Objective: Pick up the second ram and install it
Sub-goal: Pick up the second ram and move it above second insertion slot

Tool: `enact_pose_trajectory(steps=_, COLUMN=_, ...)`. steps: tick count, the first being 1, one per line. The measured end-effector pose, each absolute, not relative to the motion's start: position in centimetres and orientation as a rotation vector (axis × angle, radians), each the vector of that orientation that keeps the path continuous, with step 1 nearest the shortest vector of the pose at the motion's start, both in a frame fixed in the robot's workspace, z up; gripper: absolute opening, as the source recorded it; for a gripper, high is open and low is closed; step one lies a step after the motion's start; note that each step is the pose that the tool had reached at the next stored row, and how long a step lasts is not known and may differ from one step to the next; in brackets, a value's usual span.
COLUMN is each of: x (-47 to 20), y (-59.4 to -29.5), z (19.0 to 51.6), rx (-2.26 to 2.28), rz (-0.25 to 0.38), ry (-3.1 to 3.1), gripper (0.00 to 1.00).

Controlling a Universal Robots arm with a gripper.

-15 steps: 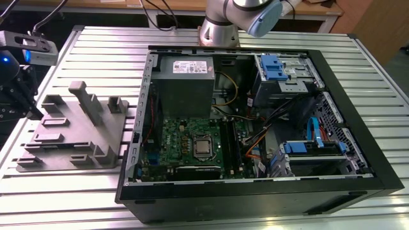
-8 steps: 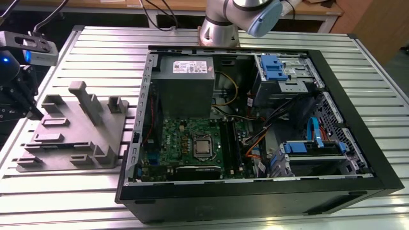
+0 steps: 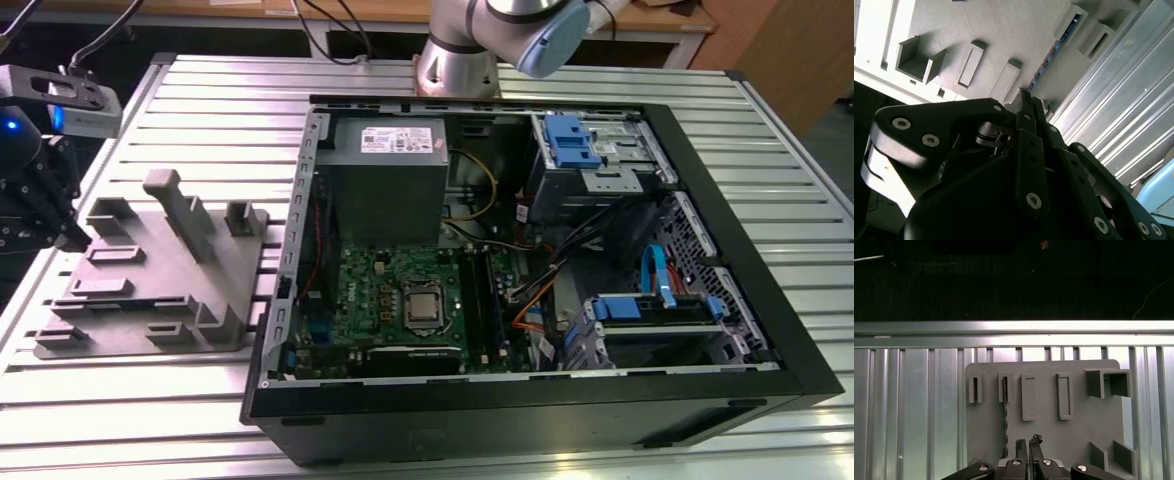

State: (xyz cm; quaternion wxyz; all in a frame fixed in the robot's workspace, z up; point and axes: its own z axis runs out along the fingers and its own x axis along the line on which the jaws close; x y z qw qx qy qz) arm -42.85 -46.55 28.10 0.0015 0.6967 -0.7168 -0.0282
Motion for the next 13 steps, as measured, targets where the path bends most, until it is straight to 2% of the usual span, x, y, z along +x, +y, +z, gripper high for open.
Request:
enact_pose_trajectory(steps=1, x=-42.85, y=-46.55, z=28.10, rx=2.187, rz=-0.089, ry=-2.250, gripper=0.13)
enact_pose_trajectory(steps=7, x=-42.85, y=-46.55, z=28.10, rx=2.186, rz=-0.089, ry=-2.251, gripper=0.15)
enact_pose_trajectory(steps=8, x=-42.85, y=-46.55, z=28.10, rx=2.185, rz=-0.089, ry=-2.251, gripper=0.21)
enact_pose_trajectory(steps=9, x=-42.85, y=-46.55, z=28.10, rx=2.185, rz=-0.089, ry=-2.251, gripper=0.21)
enact_pose_trajectory(steps=10, x=-42.85, y=-46.55, z=28.10, rx=2.185, rz=-0.089, ry=-2.251, gripper=0.27)
enact_pose_trajectory(steps=13, x=-42.85, y=-46.55, z=28.10, rx=2.184, rz=-0.089, ry=-2.252, gripper=0.27)
